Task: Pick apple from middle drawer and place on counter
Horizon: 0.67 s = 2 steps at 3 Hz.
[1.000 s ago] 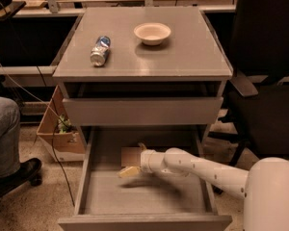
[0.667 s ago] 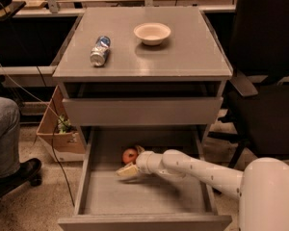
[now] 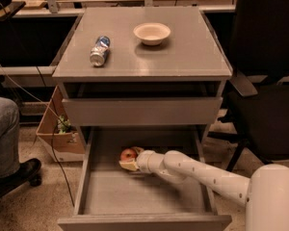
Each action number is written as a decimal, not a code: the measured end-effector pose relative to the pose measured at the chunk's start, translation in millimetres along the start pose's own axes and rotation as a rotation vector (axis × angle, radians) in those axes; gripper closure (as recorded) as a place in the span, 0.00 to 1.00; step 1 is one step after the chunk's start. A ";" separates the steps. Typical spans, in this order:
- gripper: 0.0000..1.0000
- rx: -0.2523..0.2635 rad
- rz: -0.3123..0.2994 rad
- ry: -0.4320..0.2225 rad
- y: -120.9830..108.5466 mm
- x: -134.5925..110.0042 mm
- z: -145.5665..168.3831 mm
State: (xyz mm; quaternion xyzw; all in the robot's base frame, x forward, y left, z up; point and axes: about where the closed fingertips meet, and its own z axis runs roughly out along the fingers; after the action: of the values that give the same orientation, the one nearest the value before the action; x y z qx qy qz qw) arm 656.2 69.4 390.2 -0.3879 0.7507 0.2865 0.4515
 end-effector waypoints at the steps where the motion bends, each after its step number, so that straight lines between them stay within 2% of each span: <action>1: 0.85 0.020 0.017 -0.033 -0.4 -21.5 -25.7; 2: 1.00 0.013 0.059 -0.017 1.7 -36.6 -72.8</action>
Offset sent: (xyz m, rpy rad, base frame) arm -0.0453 -0.0915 0.1144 0.0356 0.0866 -0.0578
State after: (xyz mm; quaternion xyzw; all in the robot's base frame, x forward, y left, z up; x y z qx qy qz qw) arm 632.3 25.4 454.4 -0.3600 0.7600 0.2979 0.4518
